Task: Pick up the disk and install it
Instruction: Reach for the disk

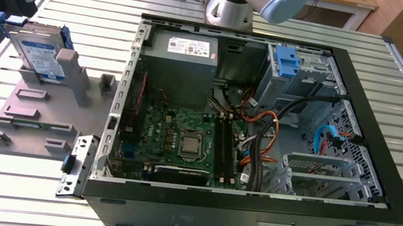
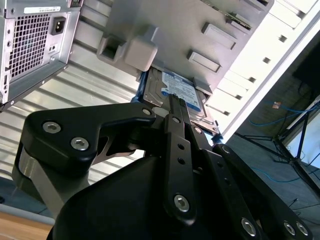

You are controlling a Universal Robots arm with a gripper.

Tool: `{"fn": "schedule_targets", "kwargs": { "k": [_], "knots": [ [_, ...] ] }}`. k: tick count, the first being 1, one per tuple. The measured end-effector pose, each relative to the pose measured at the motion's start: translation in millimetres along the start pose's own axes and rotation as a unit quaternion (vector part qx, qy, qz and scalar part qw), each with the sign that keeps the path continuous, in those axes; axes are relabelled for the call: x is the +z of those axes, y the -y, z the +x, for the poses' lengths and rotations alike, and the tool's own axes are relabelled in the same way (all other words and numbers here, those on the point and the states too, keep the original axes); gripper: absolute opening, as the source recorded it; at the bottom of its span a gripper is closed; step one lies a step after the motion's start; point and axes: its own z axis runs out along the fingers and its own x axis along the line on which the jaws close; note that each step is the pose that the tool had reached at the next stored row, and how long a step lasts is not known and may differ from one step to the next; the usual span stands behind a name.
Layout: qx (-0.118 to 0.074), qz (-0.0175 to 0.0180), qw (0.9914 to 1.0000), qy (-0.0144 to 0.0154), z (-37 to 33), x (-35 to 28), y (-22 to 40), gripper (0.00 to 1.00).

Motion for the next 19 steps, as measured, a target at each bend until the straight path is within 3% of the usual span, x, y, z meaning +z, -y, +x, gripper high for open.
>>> {"fn": "schedule_targets", "kwargs": {
  "k": [4, 6, 19],
  "knots": [
    [0.0, 0.0, 1.0, 0.0, 0.8, 0.1, 0.1, 0.11],
    [0.0, 0.0026, 1.0, 0.0002, 5.9, 1.6, 0.4, 0.11],
    [0.0, 0.0035, 0.99999, 0.0003, 11.4, 2.3, 0.8, 0.11]
  ]
}}
